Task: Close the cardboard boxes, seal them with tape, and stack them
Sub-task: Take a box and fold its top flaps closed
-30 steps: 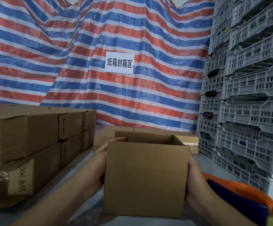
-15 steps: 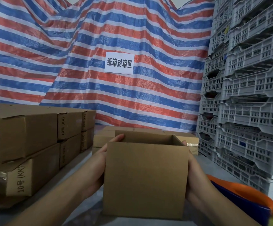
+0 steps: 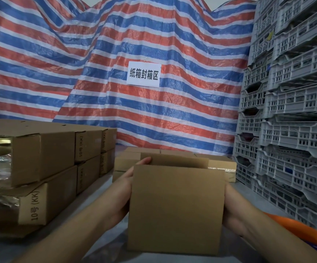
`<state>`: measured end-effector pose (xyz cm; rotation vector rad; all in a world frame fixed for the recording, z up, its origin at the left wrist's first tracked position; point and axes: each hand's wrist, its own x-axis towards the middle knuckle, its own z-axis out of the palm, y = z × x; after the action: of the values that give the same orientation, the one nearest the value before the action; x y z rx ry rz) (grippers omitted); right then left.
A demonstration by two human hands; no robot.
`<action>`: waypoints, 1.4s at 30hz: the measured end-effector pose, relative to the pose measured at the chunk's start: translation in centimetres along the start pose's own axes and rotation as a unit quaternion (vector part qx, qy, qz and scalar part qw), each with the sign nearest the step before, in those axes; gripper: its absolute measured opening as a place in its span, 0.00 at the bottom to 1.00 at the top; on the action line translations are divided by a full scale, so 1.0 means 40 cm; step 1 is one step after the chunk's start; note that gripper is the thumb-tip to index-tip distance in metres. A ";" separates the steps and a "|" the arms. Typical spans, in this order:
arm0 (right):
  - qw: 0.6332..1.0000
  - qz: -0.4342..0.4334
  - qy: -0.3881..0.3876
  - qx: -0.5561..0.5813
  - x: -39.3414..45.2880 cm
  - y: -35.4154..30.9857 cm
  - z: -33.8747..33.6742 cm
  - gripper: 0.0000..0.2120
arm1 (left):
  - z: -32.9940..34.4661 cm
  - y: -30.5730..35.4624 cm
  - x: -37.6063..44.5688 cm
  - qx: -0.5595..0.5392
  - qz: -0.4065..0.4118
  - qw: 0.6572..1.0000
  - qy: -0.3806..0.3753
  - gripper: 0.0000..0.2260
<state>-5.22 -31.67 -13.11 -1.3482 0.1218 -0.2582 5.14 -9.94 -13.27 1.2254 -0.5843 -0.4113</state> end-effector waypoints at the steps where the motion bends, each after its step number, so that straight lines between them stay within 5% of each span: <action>1: 1.000 -0.013 0.004 -0.005 0.002 0.001 -0.001 0.09 | -0.004 -0.003 0.005 0.010 -0.001 1.000 -0.004 0.15; 10: 0.999 -0.017 0.014 0.023 0.006 0.009 -0.008 0.09 | -0.008 0.007 0.000 0.107 0.027 0.994 0.000 0.11; 13: 0.999 -0.014 0.019 0.027 0.012 0.014 -0.018 0.12 | -0.016 0.013 0.002 0.138 0.029 0.990 0.003 0.24; 17: 0.999 -0.014 0.028 0.032 0.019 0.020 -0.027 0.15 | -0.039 0.031 -0.003 0.112 0.031 0.988 -0.106 0.41; 33: 0.996 -0.019 0.059 0.068 0.053 0.043 -0.041 0.15 | -0.026 0.032 -0.007 0.173 0.025 0.985 -0.011 0.15; 42: 0.994 -0.041 0.022 0.102 0.041 0.035 -0.043 0.22 | -0.014 0.035 -0.008 0.186 0.021 0.982 0.019 0.11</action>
<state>-3.90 -33.44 -14.75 -1.1457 0.0746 -0.3607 5.22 -8.91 -12.13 1.5723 -0.6724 -0.2464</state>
